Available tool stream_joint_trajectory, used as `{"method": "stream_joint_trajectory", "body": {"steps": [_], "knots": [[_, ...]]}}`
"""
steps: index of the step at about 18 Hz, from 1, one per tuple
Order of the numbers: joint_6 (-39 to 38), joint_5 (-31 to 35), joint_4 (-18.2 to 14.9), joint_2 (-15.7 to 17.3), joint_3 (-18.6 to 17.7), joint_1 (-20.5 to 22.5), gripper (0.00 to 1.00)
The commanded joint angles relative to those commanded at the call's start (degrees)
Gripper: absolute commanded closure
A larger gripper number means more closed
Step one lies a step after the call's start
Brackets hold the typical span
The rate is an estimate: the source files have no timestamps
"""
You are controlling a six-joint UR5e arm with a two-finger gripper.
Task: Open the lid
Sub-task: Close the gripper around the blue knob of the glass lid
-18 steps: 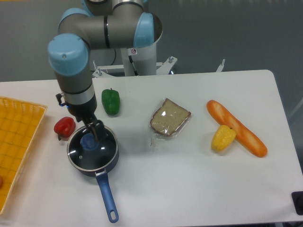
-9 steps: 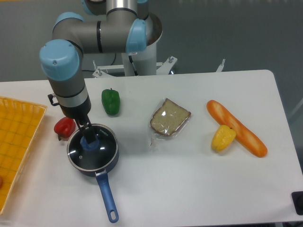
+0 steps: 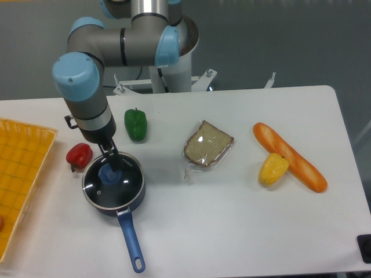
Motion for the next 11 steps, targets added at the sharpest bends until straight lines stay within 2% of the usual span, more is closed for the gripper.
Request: {"method": "stream_joint_trajectory", "body": {"steps": [5,11], "knots": [[-5.97,0.27,-0.26,-1.66,0.79,-0.26,0.0],[-5.89,0.27,-0.26,-4.04,2.99,-0.35,0.0]]}}
